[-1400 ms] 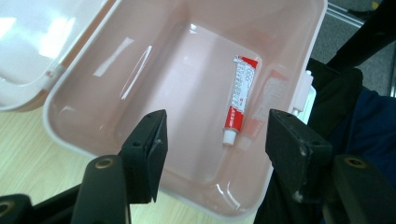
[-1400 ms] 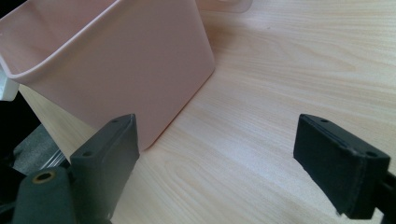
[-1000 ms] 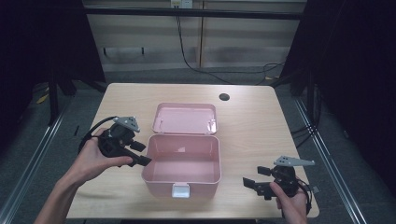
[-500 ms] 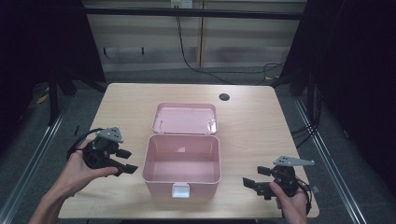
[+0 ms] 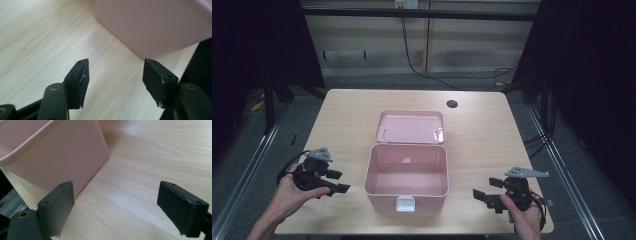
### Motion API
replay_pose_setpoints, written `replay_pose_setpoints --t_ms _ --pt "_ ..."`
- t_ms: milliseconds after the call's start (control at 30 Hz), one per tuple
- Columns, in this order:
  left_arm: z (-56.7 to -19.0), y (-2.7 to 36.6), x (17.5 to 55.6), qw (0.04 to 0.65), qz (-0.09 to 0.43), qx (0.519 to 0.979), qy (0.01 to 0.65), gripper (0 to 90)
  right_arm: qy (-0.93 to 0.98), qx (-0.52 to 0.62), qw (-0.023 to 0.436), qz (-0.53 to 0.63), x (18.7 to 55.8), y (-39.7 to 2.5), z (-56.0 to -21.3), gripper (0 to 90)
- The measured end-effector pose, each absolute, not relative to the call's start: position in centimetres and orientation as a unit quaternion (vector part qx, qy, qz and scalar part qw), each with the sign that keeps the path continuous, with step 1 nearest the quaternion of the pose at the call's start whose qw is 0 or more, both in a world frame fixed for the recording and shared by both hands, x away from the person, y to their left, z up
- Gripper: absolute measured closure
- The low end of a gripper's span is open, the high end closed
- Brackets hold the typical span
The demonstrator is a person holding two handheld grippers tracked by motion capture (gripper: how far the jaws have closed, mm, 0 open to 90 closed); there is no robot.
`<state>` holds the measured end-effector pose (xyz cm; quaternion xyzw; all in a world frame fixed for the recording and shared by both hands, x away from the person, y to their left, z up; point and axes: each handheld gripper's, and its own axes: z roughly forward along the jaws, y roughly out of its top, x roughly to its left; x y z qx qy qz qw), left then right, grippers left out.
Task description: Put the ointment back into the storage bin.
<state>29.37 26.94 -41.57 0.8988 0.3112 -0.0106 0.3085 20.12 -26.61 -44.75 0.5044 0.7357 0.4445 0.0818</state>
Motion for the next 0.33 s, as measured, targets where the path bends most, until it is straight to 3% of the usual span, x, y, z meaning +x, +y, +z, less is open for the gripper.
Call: replay_pose_setpoints --t_ms 333 --pt "-44.6 27.6 29.0 0.314 0.011 0.886 0.341 32.7 0.719 0.54 0.103 0.424 20.6 -26.2 -45.7 21.3"
